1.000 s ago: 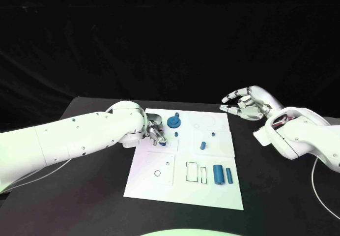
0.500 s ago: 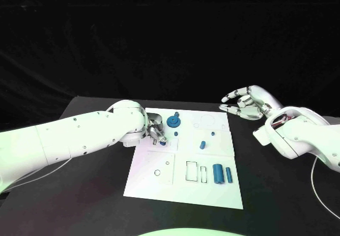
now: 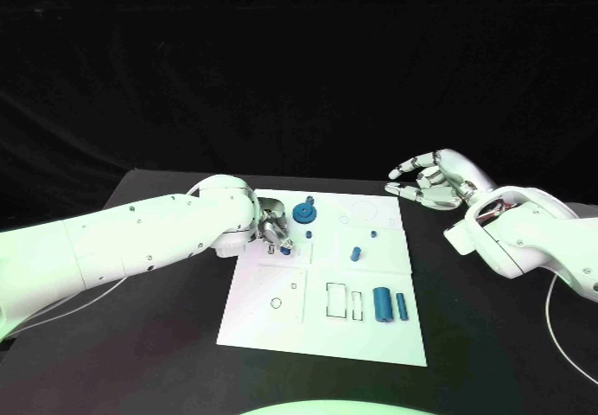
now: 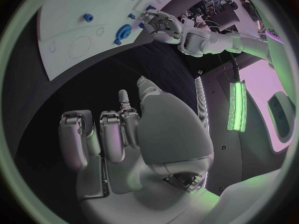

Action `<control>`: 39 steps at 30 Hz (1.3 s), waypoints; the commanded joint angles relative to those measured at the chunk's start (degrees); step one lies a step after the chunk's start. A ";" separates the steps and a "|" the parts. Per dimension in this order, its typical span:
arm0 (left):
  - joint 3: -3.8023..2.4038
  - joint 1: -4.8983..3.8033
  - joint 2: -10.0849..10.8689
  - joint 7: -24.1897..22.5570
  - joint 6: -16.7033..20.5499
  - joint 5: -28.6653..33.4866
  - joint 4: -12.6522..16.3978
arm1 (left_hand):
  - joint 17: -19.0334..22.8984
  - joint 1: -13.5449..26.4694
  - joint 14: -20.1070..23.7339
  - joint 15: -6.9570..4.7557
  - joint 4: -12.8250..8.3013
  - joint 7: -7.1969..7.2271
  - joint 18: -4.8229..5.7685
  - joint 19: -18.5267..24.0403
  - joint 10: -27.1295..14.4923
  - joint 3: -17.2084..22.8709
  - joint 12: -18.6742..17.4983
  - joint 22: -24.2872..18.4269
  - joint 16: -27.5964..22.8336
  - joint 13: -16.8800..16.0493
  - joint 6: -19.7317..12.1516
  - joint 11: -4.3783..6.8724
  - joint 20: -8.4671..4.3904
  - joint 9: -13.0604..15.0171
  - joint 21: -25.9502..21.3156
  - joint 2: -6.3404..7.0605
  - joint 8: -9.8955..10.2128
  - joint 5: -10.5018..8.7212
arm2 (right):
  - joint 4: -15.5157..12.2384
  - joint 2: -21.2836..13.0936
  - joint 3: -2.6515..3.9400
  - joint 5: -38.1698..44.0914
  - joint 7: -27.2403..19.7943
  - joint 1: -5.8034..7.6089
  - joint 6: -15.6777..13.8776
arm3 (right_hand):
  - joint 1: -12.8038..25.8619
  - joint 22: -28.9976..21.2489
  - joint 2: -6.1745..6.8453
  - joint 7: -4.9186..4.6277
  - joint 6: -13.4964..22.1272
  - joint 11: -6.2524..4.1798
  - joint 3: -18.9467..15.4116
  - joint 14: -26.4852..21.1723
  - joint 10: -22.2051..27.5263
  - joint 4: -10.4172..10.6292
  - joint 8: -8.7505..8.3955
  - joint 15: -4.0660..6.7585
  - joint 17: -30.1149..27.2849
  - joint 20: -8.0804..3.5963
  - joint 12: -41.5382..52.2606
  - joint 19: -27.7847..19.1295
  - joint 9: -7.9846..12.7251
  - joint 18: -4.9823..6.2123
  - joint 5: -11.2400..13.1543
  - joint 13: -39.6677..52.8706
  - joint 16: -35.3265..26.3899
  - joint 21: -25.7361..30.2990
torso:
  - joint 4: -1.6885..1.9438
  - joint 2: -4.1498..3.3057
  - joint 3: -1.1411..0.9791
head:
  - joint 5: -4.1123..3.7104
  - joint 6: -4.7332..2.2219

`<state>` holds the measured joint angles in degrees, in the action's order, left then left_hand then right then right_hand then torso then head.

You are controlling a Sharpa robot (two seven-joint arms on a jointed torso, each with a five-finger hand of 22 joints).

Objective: Assemble the parts on the task board

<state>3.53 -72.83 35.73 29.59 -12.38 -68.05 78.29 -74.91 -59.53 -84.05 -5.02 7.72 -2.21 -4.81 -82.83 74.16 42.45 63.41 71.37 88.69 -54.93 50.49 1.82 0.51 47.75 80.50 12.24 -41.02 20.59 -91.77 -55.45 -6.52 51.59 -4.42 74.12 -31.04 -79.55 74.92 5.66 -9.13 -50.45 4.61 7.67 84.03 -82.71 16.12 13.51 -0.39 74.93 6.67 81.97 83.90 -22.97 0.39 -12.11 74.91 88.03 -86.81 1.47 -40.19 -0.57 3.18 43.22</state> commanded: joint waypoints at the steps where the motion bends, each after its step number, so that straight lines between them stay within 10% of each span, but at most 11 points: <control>1: 0.18 0.31 -0.37 0.07 -1.46 0.56 -0.04 | -13.54 0.88 -5.46 -0.40 -0.08 0.32 1.15 -0.19 0.22 -0.37 0.21 0.03 0.10 -0.07 0.99 0.28 -0.16 0.06 0.32 -0.03 0.50 -0.40 | -0.10 -0.04 0.00 0.23 -0.61 -0.04 0.33 | 0.74 12.57 -0.04 0.10 -0.24 -0.34 -0.01 4.30 -0.09 0.41 0.32 0.24 7.58 -0.39 -0.19 3.73 -0.04 0.63 -0.17 7.17 -0.30 0.36 | 0.02 0.03 0.03 | 0.00 0.05; 16: 0.19 0.33 -0.62 0.14 -1.86 0.77 -0.58 | -13.76 3.13 -5.53 -0.37 6.12 0.26 1.18 -0.33 0.44 -9.98 0.75 0.22 0.29 -0.77 2.21 0.22 -0.07 0.40 0.23 -0.30 1.55 -0.71 | -0.06 -0.11 0.00 0.11 -0.70 -0.07 0.22 | 1.63 12.38 0.04 0.11 -0.09 -0.34 -0.24 4.22 0.08 0.50 0.40 0.27 7.23 -0.43 -0.41 3.56 0.00 0.71 0.08 6.96 -0.44 0.66 | 0.03 0.01 0.01 | -0.10 0.18; 39: -0.54 0.26 1.80 0.17 -0.16 1.61 1.58 | -13.65 4.84 -5.50 -0.30 9.05 0.19 1.17 -0.38 0.44 -15.94 0.87 0.26 0.22 -0.95 2.57 0.13 -0.05 0.70 0.13 -0.79 2.23 -0.79 | 0.13 -0.18 0.00 -0.02 -0.78 -0.16 0.09 | 3.32 12.08 0.08 0.17 0.15 -0.38 -0.85 4.15 0.26 0.54 0.62 0.31 6.88 -0.48 -0.66 3.29 0.03 0.83 0.61 6.73 -0.62 1.13 | 0.06 0.11 0.06 | -0.24 -0.02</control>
<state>3.06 -72.50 37.49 29.71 -12.52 -67.33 79.52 -74.90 -55.39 -84.04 -5.01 16.83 -2.03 -3.91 -82.83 74.36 26.87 64.07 71.59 88.68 -55.91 52.75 2.03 0.51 48.39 80.49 11.40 -39.01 20.11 -91.65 -55.63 -6.52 51.49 -4.68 74.01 -31.07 -76.74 74.95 5.72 -9.13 -50.45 4.41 7.11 84.03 -82.50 16.68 13.95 -0.40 74.91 6.67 81.51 83.90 -22.97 0.39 -11.86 74.94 87.59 -85.98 1.49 -40.13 -0.51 3.00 43.25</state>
